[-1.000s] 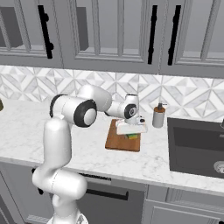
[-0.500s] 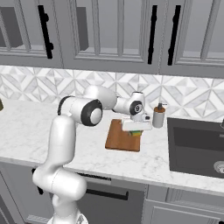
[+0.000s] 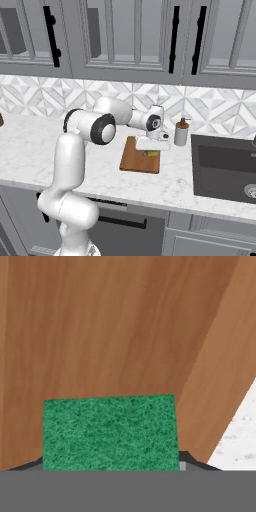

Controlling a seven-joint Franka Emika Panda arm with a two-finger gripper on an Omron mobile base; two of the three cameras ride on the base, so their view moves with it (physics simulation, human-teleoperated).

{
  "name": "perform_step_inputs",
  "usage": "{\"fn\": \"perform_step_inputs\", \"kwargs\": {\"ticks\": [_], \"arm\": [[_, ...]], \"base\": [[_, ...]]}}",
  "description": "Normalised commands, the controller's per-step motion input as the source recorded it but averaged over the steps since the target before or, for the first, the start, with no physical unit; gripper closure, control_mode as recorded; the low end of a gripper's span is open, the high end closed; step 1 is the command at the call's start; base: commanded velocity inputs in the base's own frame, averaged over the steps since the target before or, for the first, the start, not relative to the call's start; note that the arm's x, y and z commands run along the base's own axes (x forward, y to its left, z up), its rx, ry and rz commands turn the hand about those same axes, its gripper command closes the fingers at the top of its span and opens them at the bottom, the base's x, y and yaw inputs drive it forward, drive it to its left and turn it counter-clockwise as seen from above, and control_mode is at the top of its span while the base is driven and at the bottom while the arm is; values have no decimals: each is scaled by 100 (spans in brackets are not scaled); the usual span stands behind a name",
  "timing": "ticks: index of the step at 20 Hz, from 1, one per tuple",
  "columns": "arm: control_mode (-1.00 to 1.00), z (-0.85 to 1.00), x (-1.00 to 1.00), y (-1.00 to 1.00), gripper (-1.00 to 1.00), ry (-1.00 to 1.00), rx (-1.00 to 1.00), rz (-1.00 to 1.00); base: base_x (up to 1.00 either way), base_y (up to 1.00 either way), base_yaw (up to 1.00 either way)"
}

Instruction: Pick up the sponge from the counter and clean the cutting board by briefly scrubbing or pressing down on the cutting board. Once finished, release the sponge.

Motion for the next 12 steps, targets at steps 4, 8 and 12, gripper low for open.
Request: {"fn": "perform_step_inputs", "kwargs": {"ticks": [4, 8, 12], "arm": [[-100, 0, -58, 55, 100, 0, 0, 0], [-100, 0, -54, 58, 100, 0, 0, 0], [-100, 0, -46, 60, 100, -2, 0, 0]], "base": [[0, 0, 0], [0, 0, 0], [0, 0, 0]]}}
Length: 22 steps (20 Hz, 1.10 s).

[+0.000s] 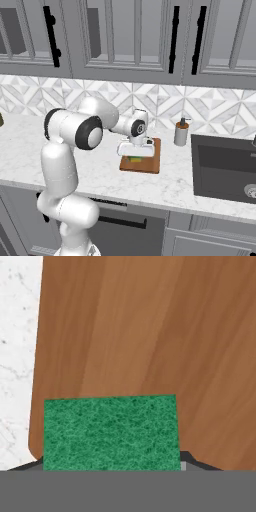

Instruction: Pick up the sponge from the counter and clean the cutting board by briefly scrubbing or pressing down on the cutting board. Once finished, release the sponge.

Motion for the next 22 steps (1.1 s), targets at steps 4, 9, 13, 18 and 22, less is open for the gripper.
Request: {"fn": "perform_step_inputs", "kwargs": {"ticks": [4, 9, 13, 18, 22], "arm": [[-100, 1, -34, 67, 100, -3, 0, 0], [-100, 23, -20, 70, 100, 0, 0, 0], [-100, 31, -10, 71, 100, 0, 0, 0], [-100, 8, -4, 66, 100, 0, 0, 0], [-100, -15, 18, 28, 100, -2, 0, 0]], "base": [[0, 0, 0], [0, 0, 0], [0, 0, 0], [0, 0, 0], [0, 0, 0]]}}
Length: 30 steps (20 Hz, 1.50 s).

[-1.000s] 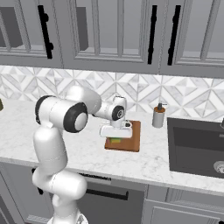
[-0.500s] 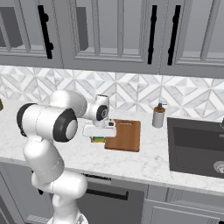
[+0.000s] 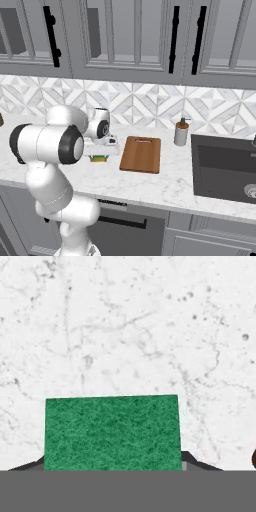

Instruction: Pick up the sponge from the counter and clean the cutting board by briefly scrubbing or pressing down on the cutting board. Once finished, release the sponge.

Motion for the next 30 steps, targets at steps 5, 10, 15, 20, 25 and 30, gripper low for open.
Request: {"fn": "perform_step_inputs", "kwargs": {"ticks": [5, 10, 15, 20, 25, 30], "arm": [[-100, -31, 51, 33, 100, -11, 0, 1], [-100, -20, 30, 35, -100, -16, 0, 0], [-100, 0, 1, 7, -100, -10, 0, 0], [-100, 31, 0, 0, -100, 0, 2, 0], [-100, 64, -14, 0, -100, 0, 2, 0], [-100, 60, -39, 11, -100, -6, 0, 0]], "base": [[0, 0, 0], [0, 0, 0], [0, 0, 0], [0, 0, 0], [0, 0, 0], [0, 0, 0]]}}
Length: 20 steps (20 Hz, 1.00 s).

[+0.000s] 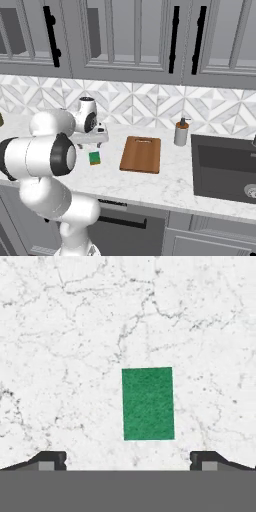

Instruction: Pick up the sponge from the counter and clean the cutting board by briefly scrubbing or pressing down on the cutting board. Once finished, release the sponge.

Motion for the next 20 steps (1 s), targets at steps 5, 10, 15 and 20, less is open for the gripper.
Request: {"fn": "perform_step_inputs", "kwargs": {"ticks": [5, 10, 15, 20], "arm": [[-100, 43, -46, 28, -100, -12, 0, 0], [-100, 9, -51, 36, -100, -13, 0, 0], [-100, 13, -57, 37, -100, -16, 0, 0], [-100, 36, -55, 40, -100, -17, 0, 0]], "base": [[0, 0, 0], [0, 0, 0], [0, 0, 0], [0, 0, 0]]}}
